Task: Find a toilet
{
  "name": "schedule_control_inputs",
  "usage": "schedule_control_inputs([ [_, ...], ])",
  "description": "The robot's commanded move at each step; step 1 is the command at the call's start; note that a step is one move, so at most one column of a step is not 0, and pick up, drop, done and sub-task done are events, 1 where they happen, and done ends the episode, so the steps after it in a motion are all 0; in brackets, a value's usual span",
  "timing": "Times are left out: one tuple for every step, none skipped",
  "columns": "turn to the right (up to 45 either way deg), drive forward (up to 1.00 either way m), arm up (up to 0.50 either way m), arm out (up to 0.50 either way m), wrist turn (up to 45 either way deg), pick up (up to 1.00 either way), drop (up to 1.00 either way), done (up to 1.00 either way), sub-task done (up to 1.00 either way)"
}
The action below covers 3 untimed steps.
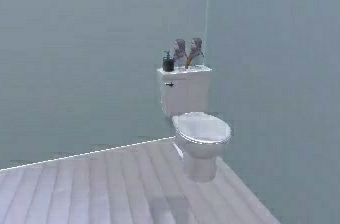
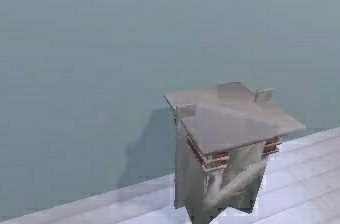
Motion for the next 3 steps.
schedule_control_inputs([
  [9.0, 0.00, 0.00, 0.00, 0.0, 0.00, 0.00, 0.00, 0.00],
  [0.0, 0.65, 0.00, 0.00, 0.0, 0.00, 0.00, 0.00, 0.00],
  [0.0, 0.00, 0.00, 0.00, 0.0, 0.00, 0.00, 1.00, 0.00],
])
